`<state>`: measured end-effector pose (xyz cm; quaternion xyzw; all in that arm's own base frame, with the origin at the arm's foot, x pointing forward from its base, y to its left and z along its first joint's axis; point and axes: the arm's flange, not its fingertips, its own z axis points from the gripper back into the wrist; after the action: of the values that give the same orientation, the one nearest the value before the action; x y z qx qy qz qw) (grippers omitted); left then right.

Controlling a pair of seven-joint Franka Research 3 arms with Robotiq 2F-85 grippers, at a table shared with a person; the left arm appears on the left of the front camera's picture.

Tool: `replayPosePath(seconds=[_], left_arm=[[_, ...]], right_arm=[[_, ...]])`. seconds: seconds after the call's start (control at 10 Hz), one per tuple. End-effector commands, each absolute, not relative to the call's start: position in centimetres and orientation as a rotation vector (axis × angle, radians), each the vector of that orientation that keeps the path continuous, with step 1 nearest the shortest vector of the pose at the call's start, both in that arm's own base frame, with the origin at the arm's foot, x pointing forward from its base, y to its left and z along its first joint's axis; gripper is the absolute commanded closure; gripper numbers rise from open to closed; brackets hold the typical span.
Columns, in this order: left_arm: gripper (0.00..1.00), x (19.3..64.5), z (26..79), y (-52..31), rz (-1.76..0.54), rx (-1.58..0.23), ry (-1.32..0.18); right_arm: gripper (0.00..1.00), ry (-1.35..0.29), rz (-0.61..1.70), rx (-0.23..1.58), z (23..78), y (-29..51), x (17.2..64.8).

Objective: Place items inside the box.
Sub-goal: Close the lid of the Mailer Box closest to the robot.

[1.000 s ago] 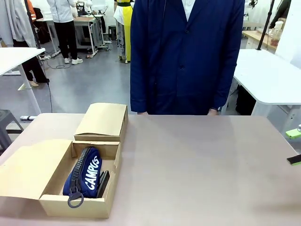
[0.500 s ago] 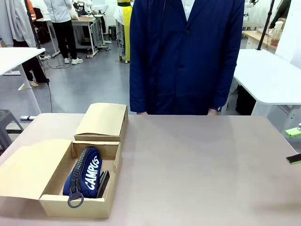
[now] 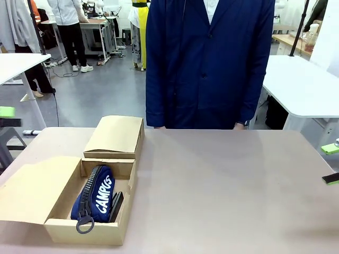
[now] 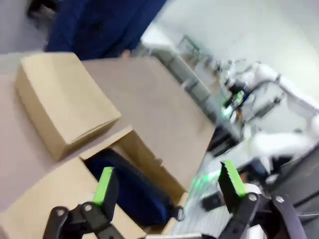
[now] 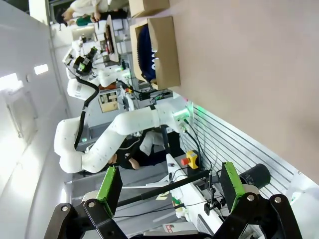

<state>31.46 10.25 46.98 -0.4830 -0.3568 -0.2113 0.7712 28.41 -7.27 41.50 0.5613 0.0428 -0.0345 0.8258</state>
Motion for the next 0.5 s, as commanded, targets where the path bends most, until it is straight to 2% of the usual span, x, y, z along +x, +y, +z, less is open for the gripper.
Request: replayPosePath(seconds=[0.0, 0.2, 0.4], left_arm=[[0.00, 31.2, 45.0, 8.0, -1.189, -0.397, -1.214], [0.00, 31.8, 43.8, 7.3, -1.373, -0.108, -1.376], [0.00, 33.3, 43.4, 9.0, -1.461, 0.061, -1.486]], right_arm=[[0.00, 0.094, -0.089, 1.215, 41.9, -7.1, 28.5], [0.00, 0.094, -0.089, 1.215, 41.9, -7.1, 28.5], [0.00, 0.094, -0.089, 1.215, 41.9, -7.1, 28.5]])
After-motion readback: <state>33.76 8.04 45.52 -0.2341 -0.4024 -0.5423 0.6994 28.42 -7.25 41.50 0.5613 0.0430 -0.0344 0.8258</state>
